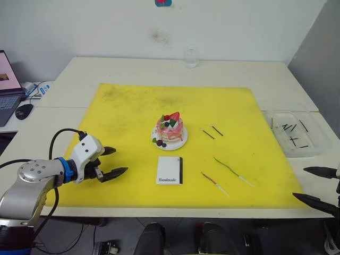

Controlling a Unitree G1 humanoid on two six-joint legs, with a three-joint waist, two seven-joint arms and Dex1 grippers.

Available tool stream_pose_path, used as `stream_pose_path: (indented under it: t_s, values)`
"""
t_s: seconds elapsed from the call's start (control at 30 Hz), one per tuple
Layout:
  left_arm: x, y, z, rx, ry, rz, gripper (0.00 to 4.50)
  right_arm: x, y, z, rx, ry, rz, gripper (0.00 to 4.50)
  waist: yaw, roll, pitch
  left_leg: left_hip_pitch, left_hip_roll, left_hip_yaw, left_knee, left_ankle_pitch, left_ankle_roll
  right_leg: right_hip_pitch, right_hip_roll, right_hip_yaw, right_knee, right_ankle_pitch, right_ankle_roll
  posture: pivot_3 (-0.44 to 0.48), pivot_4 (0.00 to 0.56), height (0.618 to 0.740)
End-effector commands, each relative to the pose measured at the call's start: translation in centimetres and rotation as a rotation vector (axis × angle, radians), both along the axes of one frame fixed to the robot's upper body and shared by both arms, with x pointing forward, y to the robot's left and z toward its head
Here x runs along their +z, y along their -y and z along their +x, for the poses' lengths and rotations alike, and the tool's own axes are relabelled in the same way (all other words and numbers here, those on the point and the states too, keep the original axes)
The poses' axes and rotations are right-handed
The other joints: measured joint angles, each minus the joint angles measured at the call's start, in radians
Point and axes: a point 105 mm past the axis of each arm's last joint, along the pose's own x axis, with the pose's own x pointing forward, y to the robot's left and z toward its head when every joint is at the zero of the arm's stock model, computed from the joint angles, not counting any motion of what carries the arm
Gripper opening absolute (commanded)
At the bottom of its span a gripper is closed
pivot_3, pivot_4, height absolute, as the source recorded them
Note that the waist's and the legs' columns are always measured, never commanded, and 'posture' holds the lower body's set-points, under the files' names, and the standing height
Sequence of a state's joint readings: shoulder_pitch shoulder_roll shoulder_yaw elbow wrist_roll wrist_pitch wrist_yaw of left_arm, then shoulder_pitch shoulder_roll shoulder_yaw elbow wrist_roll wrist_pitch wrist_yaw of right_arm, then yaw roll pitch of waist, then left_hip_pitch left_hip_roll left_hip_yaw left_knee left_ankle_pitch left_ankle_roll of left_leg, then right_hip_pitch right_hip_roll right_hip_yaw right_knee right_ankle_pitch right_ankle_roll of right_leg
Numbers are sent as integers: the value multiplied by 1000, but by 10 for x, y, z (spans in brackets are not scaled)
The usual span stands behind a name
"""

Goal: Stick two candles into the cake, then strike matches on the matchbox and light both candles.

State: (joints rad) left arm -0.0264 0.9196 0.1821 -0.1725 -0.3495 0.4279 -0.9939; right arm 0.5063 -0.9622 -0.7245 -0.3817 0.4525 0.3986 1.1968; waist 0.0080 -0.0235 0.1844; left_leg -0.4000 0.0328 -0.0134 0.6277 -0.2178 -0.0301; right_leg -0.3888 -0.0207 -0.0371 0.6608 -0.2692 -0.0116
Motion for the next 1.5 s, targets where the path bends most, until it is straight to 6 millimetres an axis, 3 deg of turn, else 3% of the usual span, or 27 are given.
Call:
stream_pose_path:
  t_s: [0.03,0.6,0.87,1.0,1.1,1.27,1.37,1.5]
  values:
    - [9,4,2,-32,32,-20,4470,9,0,2,3,41,-16,4500,0,0,0,0,0,0,0,0,0,0,0,0,0,0,0,0,150,740]
    - [10,-7,5,-41,78,-31,4470,11,-1,5,20,59,-10,4500,0,0,0,0,0,0,0,0,0,0,0,0,0,0,0,0,150,740]
    - [16,-3,-11,-91,24,-77,4470,18,-9,13,43,86,5,4500,-3,0,0,0,0,0,0,0,0,0,0,0,0,1,1,0,150,740]
    - [16,19,-34,-208,-61,-109,4470,26,-25,14,74,109,26,4500,-4,0,0,0,1,0,0,0,0,0,0,0,0,1,1,0,150,740]
    - [20,37,-41,-265,-60,-148,4470,28,-38,13,94,107,42,4500,-2,1,0,0,0,0,0,0,0,0,0,0,1,1,1,0,150,740]
    - [31,90,-52,-431,-25,-231,4470,25,-68,24,109,113,49,4500,0,1,0,0,0,-1,1,0,0,1,0,1,1,0,0,0,150,740]
    - [35,117,-58,-542,-3,-241,4470,13,-81,32,72,63,10,4500,0,1,0,0,-1,0,2,0,0,1,0,2,1,2,4,0,150,740]
    - [35,136,-58,-632,39,-218,4470,-4,-95,37,70,6,-2,4500,0,0,0,0,-2,1,2,0,0,1,1,2,1,3,4,0,150,740]
